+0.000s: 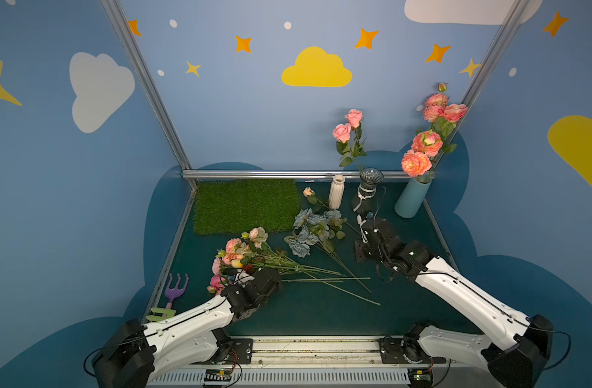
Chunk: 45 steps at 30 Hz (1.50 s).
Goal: Place the pink flowers into the vase
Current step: Pick up the flower at the center of the board.
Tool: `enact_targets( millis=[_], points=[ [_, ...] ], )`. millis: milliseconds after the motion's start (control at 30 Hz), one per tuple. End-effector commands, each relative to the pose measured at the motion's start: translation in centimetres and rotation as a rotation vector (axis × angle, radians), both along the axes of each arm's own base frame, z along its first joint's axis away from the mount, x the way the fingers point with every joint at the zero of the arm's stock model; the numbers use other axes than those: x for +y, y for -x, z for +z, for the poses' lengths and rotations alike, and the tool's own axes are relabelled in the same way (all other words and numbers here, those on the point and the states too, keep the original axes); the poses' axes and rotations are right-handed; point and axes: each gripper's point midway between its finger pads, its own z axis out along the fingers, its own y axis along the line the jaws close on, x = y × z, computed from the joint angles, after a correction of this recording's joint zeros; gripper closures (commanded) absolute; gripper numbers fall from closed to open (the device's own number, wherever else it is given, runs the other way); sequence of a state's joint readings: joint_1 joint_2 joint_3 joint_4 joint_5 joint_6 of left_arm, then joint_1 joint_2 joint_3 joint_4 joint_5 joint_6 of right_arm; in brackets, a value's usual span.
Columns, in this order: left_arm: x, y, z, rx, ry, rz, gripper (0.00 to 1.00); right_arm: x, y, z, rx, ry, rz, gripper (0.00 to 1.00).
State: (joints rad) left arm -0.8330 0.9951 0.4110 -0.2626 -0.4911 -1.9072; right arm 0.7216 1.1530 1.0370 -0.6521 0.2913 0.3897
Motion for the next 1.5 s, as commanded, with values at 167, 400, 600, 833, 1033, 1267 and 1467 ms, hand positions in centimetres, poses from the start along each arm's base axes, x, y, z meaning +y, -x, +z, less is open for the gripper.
enact_targets(
  millis=[167,400,600,833,1033,1267,1467],
  points=[
    [-0.7,-0.1,-0.9,0.055,-0.002,-0.038,0.58,-1.0,-0.1,0.3,-0.019,-0.016,-0.043,0.88],
    [-1.9,-0.6,-2.4,0.081,0.020,-0.052,0.61,-1.0,-0.1,0.3,-0.017,-0.031,-0.039,0.87],
    [-2.4,-1.2,-1.9,0.071,0.008,-0.073,0.63,-1.0,0.0,0.3,-0.013,-0.034,-0.037,0.88],
    [-3.3,-1.5,0.7,0.035,-0.099,-0.157,0.68,-0.9,0.0,0.3,-0.014,-0.043,-0.037,0.88],
    [-4.2,-1.2,-1.2,0.085,-0.070,-0.160,0.68,-1.2,0.0,0.3,-0.018,-0.042,-0.043,0.88],
    [-5.0,-1.3,-1.4,0.100,-0.068,-0.185,0.68,-1.2,0.0,0.3,-0.015,-0.047,-0.043,0.88],
    [-4.6,-1.2,-2.0,0.103,-0.071,-0.169,0.72,-1.3,0.0,0.3,-0.016,-0.049,-0.045,0.88]
  ],
)
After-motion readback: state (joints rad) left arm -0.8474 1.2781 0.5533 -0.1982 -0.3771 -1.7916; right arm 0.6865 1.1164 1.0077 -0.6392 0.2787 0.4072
